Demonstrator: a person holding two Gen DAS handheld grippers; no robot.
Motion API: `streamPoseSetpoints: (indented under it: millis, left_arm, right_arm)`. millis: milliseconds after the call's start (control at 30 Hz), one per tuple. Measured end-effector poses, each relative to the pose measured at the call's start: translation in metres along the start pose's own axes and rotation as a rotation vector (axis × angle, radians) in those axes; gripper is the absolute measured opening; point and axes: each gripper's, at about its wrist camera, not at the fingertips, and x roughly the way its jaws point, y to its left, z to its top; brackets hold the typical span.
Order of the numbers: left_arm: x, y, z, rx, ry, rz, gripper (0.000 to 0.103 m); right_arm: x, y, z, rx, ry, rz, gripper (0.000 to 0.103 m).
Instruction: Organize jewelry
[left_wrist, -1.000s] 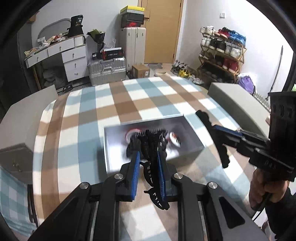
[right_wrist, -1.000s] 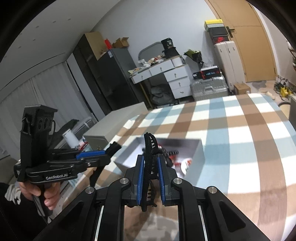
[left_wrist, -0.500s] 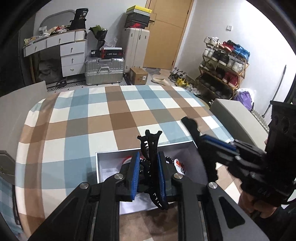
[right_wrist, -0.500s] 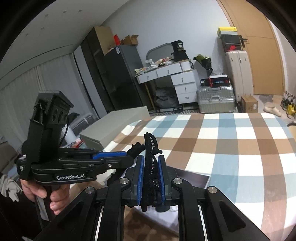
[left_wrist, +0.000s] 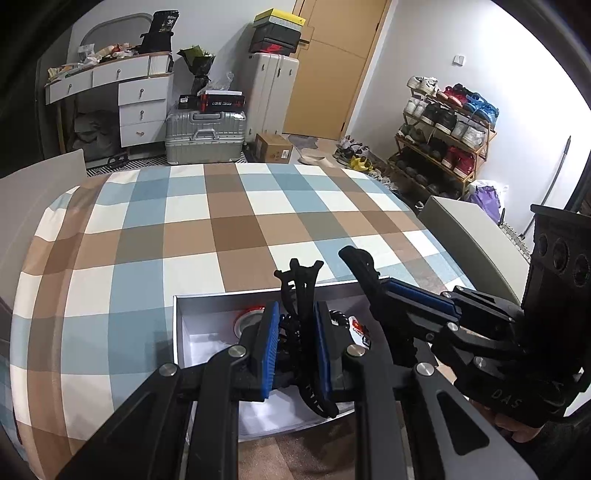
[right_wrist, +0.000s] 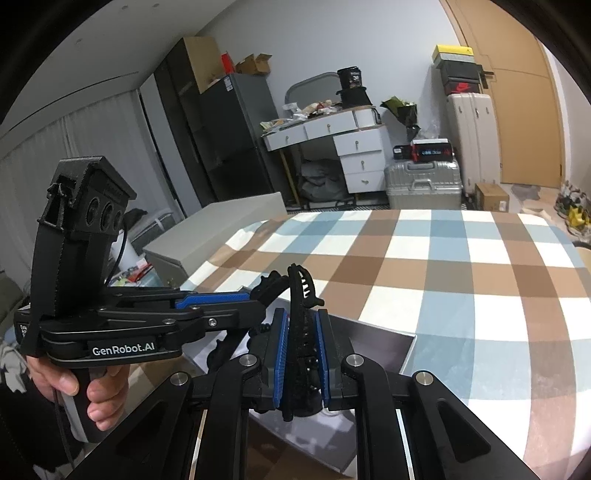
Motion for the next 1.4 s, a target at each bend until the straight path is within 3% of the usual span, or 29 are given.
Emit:
streamPoseSetpoints:
  millis: [200, 267, 333, 367, 533, 667, 767, 967, 1067, 1200, 1300, 1400]
  left_arm:
    - [0.002, -0.001, -0.002, 0.002, 0.009, 0.001, 0.015]
    - [0.004, -0.002, -0.002, 0.015, 0.025, 0.008, 0.024]
    - [0.004, -0.003, -0.003, 0.016, 0.031, 0.015, 0.053]
    - [0.001, -0.003, -0.004, 0.007, 0.019, 0.016, 0.057]
    - [-0.013, -0.005, -0.006, 0.006, -0.027, 0.045, 0.058]
    - [-0.023, -0.006, -0.008, 0.002, -0.053, 0.078, 0.059]
    - [-0.031, -0.006, -0.009, -0.013, -0.084, 0.093, 0.067]
    - [-0.052, -0.006, -0.014, -0.044, -0.200, 0.162, 0.074]
    - [-0.067, -0.006, -0.017, -0.069, -0.288, 0.188, 0.084]
    - [-0.079, -0.012, -0.019, -0.040, -0.372, 0.231, 0.089]
    - [-0.085, -0.014, -0.025, -0.038, -0.416, 0.205, 0.102]
    - [-0.087, -0.014, -0.031, -0.044, -0.456, 0.217, 0.102]
  right_arm:
    - [0.007, 0.002, -0.004, -0.017, 0.039, -0.019, 0.017]
    - [0.008, 0.003, -0.006, -0.028, 0.047, -0.031, 0.018]
    - [0.005, 0.003, -0.007, -0.023, 0.041, -0.038, 0.024]
    - [0.003, 0.002, -0.007, -0.016, 0.034, -0.036, 0.027]
    - [-0.013, 0.003, -0.007, -0.004, -0.008, -0.054, 0.030]
    - [-0.031, 0.007, -0.006, 0.002, -0.055, -0.078, 0.040]
    - [-0.044, 0.011, -0.005, 0.007, -0.091, -0.087, 0.048]
    - [-0.072, 0.023, -0.007, -0.002, -0.194, -0.109, 0.072]
    - [-0.086, 0.032, -0.009, -0.023, -0.261, -0.120, 0.084]
    - [-0.103, 0.039, -0.013, -0.026, -0.347, -0.126, 0.101]
    - [-0.113, 0.041, -0.017, -0.014, -0.403, -0.127, 0.103]
    - [-0.116, 0.040, -0.020, -0.009, -0.415, -0.137, 0.103]
